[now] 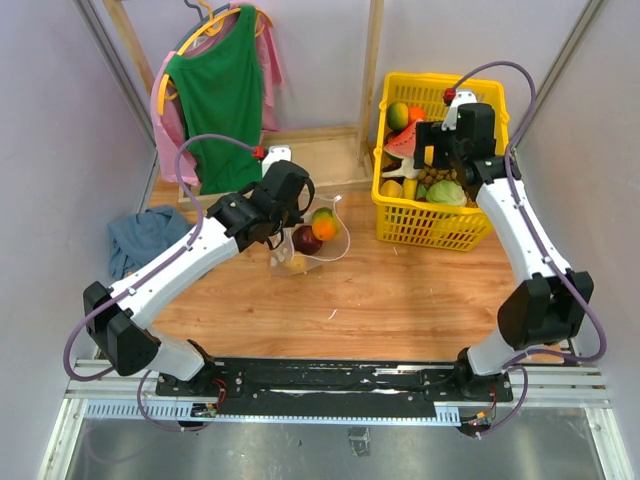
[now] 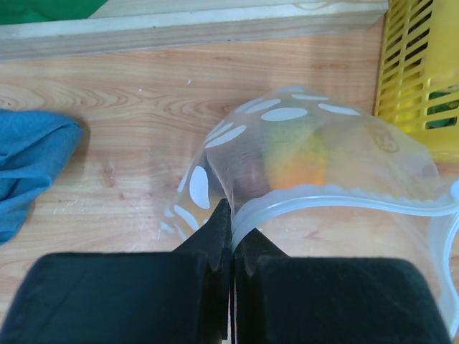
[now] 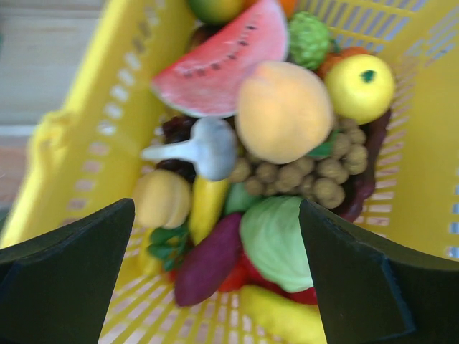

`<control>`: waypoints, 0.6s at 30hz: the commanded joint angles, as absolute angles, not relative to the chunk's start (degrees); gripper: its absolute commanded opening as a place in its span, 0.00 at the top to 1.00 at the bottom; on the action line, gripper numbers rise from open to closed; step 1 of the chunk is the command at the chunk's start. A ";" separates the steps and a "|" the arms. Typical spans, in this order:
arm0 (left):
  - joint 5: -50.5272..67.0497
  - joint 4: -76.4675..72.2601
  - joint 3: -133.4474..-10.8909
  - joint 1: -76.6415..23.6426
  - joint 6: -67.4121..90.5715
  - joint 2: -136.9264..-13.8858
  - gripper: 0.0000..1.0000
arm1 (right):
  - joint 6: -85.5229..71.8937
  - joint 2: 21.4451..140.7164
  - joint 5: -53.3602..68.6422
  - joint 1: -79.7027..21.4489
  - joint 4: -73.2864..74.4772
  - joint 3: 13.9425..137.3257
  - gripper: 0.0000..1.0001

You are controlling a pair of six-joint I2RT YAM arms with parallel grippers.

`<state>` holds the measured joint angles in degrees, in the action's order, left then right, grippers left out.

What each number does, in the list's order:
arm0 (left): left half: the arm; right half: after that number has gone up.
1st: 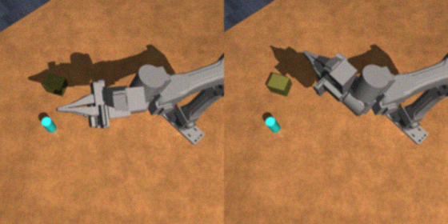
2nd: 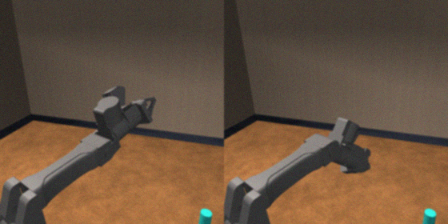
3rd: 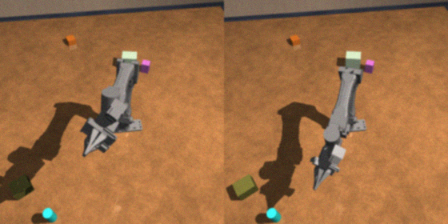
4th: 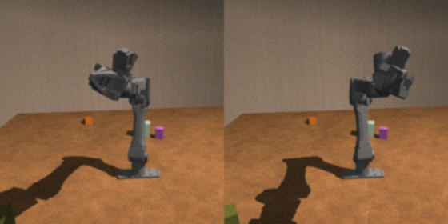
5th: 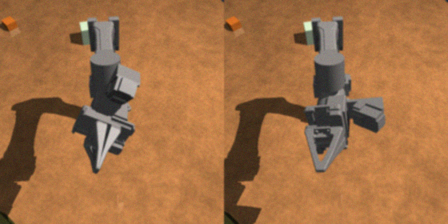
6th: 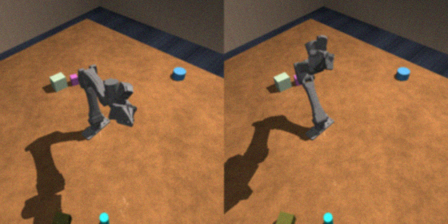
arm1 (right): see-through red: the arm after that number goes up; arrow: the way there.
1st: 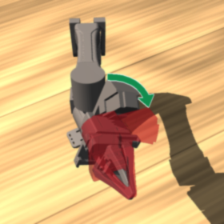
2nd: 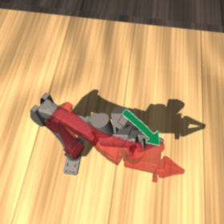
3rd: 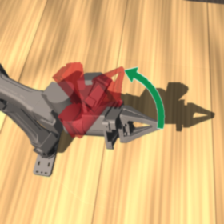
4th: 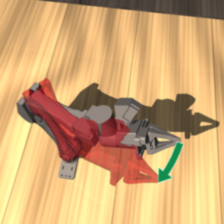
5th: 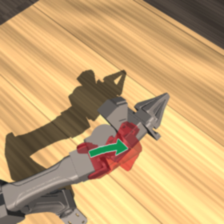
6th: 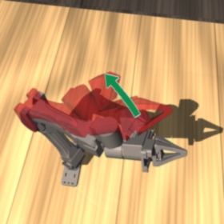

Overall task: Place the food in the zip-top bag and seal the zipper
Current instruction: Pick up the fake fruit from the bin.

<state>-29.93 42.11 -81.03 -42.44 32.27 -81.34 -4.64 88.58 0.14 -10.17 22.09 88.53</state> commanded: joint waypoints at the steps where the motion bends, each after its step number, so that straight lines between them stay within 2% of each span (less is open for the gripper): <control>1: -28.42 39.48 -80.65 -41.99 30.90 -79.54 1.00 | -2.81 92.82 -4.54 -7.12 11.81 86.80 0.02; 7: -26.84 38.08 -79.72 -41.94 29.94 -79.14 1.00 | -1.59 99.68 1.55 -4.16 5.21 88.98 0.02; 18: -25.47 37.99 -80.17 -42.01 28.84 -80.85 1.00 | -0.17 110.45 7.58 -2.38 4.40 96.43 0.00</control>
